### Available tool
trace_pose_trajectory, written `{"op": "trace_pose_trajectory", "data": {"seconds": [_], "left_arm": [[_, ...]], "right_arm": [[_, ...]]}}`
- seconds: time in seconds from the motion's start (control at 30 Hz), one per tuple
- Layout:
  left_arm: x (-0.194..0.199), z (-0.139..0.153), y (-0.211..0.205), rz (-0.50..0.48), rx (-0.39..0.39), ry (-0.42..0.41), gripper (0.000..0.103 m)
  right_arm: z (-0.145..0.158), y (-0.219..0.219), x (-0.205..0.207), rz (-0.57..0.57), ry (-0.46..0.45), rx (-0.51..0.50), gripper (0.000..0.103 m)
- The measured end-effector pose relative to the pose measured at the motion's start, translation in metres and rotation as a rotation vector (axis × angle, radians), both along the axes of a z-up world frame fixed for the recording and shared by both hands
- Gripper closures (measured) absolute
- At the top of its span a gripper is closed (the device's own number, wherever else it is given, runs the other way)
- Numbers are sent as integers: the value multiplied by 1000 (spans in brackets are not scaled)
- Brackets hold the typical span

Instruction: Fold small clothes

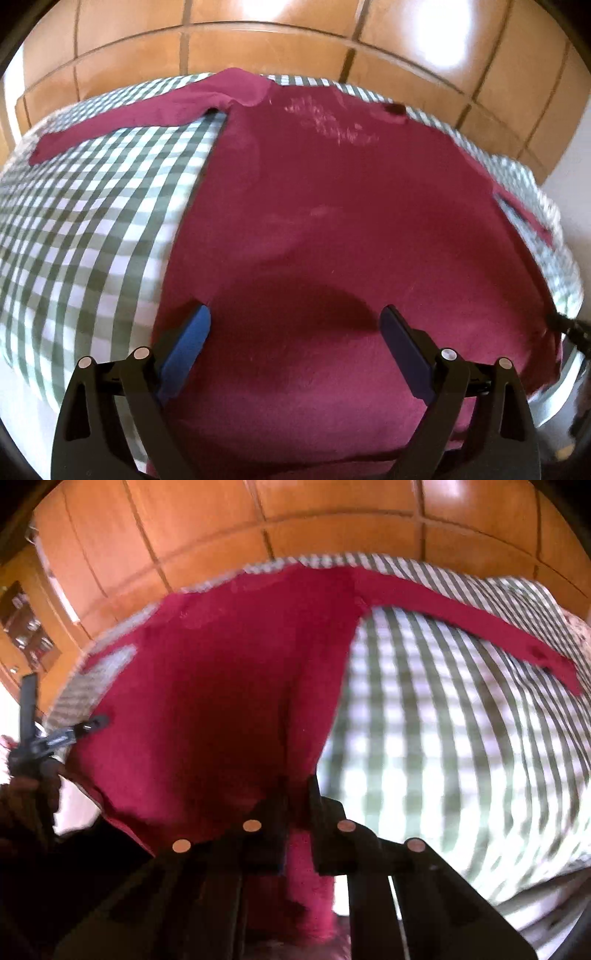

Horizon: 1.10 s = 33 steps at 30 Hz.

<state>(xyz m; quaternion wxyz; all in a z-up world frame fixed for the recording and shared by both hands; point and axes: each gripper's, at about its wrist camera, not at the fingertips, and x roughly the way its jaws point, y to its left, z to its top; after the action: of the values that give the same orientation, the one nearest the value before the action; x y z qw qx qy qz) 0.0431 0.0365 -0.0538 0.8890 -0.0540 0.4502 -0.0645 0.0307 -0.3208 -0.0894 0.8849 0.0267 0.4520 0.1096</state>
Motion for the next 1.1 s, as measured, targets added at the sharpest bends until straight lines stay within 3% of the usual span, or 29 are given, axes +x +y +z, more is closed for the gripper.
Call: {"op": "trace_pose_trajectory", "data": {"seconds": [0.03, 0.1, 0.13, 0.17, 0.2, 0.3, 0.33, 0.4, 0.6, 0.73, 0.87, 0.93, 1.1], "left_arm": [[-1, -1, -1, -7, 10, -2, 11], [-3, 2, 0, -16, -3, -2, 12], [-3, 5, 3, -15, -30, -2, 12], [-2, 11, 11, -10, -84, -7, 12], [-1, 15, 17, 0, -117, -15, 12], [6, 27, 48, 95, -170, -53, 12], [9, 29, 60, 131, -180, -62, 12], [20, 30, 92, 240, -188, -65, 12], [48, 29, 193, 511, -256, -74, 12], [76, 27, 268, 696, -237, -81, 14], [103, 24, 324, 815, -231, -83, 14], [116, 20, 349, 873, -227, -72, 15], [147, 8, 389, 894, -267, -36, 21]], "right_arm": [[-10, 1, 1, -10, 30, -53, 97], [-8, 1, 1, -20, 21, -54, 91], [-2, 0, 4, -44, 8, -44, 70], [6, -3, 6, -71, -20, -31, 39], [15, -5, 8, -94, -56, -11, 31], [42, 4, 22, -102, -143, 31, 27], [47, 11, 28, -88, -161, 42, 20], [51, 35, 44, -42, -170, 57, 19], [29, 106, 81, 38, -146, -4, 16], [1, 116, 94, 17, -109, -12, 15], [-15, 127, 96, 17, -157, -34, 3], [-18, 131, 98, 12, -151, -48, 2], [-18, 125, 103, 13, -117, -27, 2]]}}
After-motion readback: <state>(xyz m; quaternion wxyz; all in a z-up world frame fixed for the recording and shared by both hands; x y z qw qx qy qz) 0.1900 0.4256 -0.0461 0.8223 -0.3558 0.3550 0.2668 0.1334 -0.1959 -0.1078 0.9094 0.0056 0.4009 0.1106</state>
